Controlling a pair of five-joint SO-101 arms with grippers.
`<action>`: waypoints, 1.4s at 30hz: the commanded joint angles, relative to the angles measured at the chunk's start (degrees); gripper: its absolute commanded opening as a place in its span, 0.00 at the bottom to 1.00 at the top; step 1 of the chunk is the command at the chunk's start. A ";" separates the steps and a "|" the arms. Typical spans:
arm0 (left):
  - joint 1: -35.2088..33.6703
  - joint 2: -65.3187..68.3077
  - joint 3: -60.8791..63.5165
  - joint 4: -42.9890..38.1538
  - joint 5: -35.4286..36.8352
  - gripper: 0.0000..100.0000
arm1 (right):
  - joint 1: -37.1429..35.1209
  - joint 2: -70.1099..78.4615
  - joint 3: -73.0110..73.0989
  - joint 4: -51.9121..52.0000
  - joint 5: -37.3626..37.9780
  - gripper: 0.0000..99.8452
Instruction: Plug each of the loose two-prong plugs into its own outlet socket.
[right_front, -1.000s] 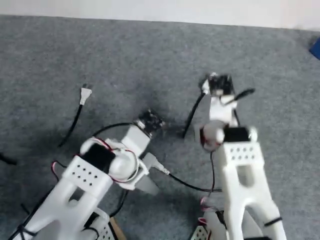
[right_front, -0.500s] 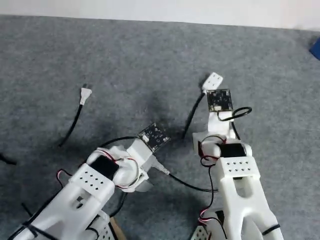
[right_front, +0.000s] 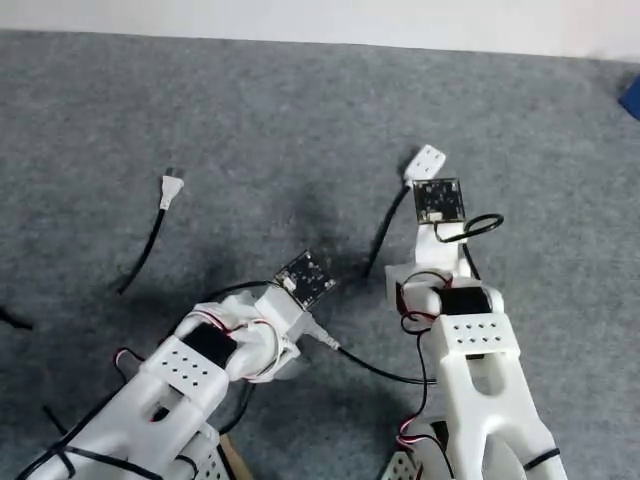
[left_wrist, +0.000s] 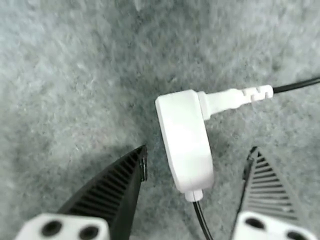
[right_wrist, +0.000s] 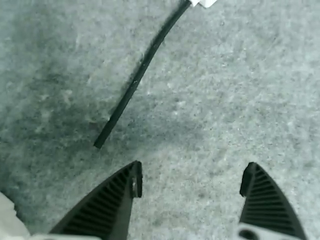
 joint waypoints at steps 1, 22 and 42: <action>0.13 -0.31 2.42 -5.45 -0.09 0.30 | 0.75 -1.63 -0.22 -1.89 -0.09 0.31; -47.69 -0.75 -18.59 -7.12 -7.38 0.02 | 0.75 -1.63 -0.13 -1.98 -0.09 0.31; -71.25 66.77 -91.91 17.49 -11.25 0.02 | 0.48 -1.63 -0.13 -1.10 -0.09 0.31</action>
